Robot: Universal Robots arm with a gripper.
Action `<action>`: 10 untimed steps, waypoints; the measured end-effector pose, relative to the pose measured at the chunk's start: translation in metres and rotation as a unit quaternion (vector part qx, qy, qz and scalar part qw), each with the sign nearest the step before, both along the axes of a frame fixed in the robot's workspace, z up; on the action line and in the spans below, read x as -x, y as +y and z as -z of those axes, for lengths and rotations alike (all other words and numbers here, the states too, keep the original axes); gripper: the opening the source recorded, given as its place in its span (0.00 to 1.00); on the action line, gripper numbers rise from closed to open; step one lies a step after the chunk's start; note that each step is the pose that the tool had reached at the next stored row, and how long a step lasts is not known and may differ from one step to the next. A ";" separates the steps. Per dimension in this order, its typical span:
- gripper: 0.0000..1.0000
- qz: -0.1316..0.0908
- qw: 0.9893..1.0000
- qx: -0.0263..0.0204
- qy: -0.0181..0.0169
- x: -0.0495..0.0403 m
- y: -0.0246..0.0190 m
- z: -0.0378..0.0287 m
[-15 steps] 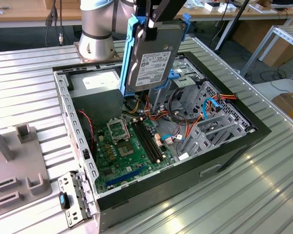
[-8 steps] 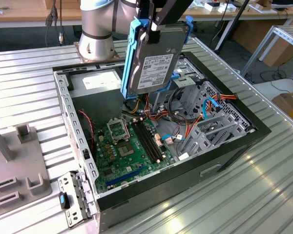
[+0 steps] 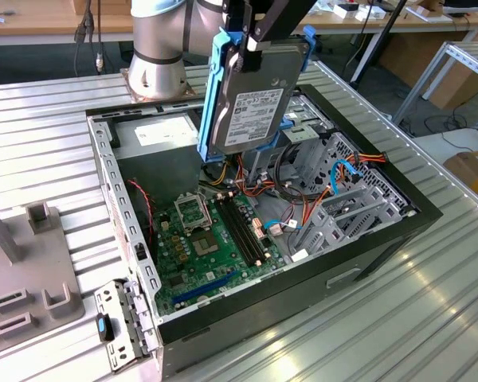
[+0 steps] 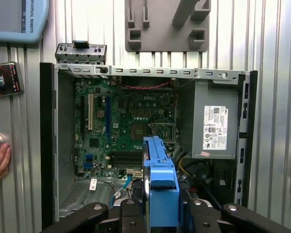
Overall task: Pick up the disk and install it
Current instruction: 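Pick up the disk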
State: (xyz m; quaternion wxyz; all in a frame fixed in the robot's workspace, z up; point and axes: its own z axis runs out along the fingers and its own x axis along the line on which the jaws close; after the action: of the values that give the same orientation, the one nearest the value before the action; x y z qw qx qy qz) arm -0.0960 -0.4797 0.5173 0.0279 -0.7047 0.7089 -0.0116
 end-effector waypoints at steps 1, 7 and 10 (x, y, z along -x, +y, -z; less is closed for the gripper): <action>0.37 0.000 1.000 0.000 0.000 -0.0001 -0.0008 0.0000; 0.37 0.000 1.000 0.001 0.000 -0.0001 -0.0130 0.0002; 0.37 0.000 1.000 0.001 0.000 0.0000 -0.0158 0.0003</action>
State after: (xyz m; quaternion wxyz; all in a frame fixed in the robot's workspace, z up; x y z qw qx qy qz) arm -0.0961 -0.4955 0.5170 0.0269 -0.7049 0.7087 -0.0126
